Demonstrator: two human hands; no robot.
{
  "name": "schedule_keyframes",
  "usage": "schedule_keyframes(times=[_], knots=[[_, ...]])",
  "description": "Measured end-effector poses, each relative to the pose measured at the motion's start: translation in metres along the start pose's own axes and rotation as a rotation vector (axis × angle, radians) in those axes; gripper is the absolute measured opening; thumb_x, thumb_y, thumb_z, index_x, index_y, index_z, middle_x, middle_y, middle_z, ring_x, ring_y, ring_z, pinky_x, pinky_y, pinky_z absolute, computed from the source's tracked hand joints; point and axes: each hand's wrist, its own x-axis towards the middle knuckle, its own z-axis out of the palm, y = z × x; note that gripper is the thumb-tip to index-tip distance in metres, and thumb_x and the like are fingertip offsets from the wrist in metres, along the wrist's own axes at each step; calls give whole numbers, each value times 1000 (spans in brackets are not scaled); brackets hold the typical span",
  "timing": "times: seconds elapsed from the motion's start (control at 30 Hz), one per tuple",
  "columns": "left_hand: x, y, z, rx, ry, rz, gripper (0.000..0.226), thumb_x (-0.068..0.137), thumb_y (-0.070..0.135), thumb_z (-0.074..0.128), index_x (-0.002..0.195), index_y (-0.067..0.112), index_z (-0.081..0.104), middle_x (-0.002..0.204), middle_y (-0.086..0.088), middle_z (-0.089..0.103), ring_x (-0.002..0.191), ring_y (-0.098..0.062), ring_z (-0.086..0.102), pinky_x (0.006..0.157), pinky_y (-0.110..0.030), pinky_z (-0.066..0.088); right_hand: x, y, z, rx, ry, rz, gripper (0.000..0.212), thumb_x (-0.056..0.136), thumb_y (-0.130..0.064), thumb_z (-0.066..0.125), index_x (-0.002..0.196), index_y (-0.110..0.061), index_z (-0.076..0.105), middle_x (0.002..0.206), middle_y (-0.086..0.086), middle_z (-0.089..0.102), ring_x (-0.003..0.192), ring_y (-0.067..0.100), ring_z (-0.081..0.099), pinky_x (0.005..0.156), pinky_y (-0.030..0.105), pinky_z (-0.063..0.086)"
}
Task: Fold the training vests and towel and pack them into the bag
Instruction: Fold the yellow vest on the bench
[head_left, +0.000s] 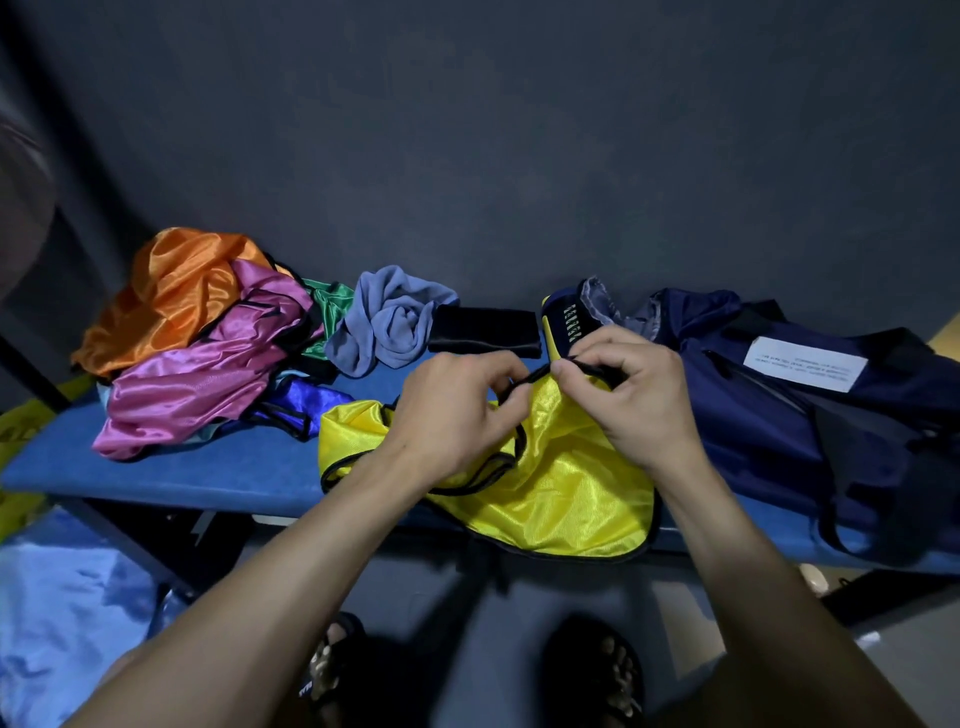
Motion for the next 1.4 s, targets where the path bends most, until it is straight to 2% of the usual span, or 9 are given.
schedule_keyframes(times=[0.27,0.4,0.57,0.67,0.83,1.07,1.17,1.27,1.4], knots=[[5,-21,-8,77,-110,35,11,95,39,69,101,31,70,97,19,68,63,13,46,66,-28,37,2,-3,-7,276,-122,199,16,82,-4,84,94,-9,75,90,-2,75,86,10,70,81,23,53],[7,-9,-4,-177,-176,43,31,91,38,74,119,25,71,103,15,71,68,23,50,64,-5,35,2,-5,-2,235,-221,146,17,83,-3,83,96,-10,73,88,-5,72,84,11,68,80,26,53],[10,-10,3,-252,-141,-6,8,93,32,74,92,25,75,80,15,66,59,13,51,57,-15,33,-10,-8,-12,68,-49,188,11,90,-12,78,99,-12,73,91,-3,74,84,7,69,78,23,54],[9,-13,5,-259,-128,-60,5,93,30,74,90,26,74,77,16,64,59,14,52,56,-10,31,-32,4,-44,-205,66,495,19,94,-25,72,80,-13,65,72,0,71,64,7,67,70,34,60],[9,-8,11,-270,-129,-74,5,92,31,76,87,30,73,78,14,65,63,11,55,60,-14,35,-73,19,-68,-229,-384,1169,48,94,-48,69,84,-1,62,76,18,73,70,33,76,70,46,65],[3,4,17,-297,-133,-90,8,91,26,75,85,28,70,75,12,64,66,6,56,63,-20,37,-80,27,-58,-39,-327,1153,44,87,-34,82,69,-19,44,71,10,59,65,16,61,61,31,60],[0,8,17,-327,-116,-116,9,91,24,74,84,26,68,71,12,60,60,3,53,60,-21,36,-78,19,-58,168,-271,1098,33,91,-28,77,77,-15,51,74,13,59,71,20,65,69,40,65],[-1,11,14,-355,-60,-107,10,91,21,73,89,25,64,70,12,59,59,-3,52,58,-26,36,-69,0,-54,293,-112,918,20,94,-20,73,87,-9,59,74,17,67,56,19,63,51,27,58],[-2,19,6,-379,17,-68,21,93,20,67,103,29,51,78,6,60,59,-25,50,60,-31,40,-56,-10,-45,296,86,725,37,82,-24,87,103,-16,58,76,20,54,73,23,46,62,28,39]])
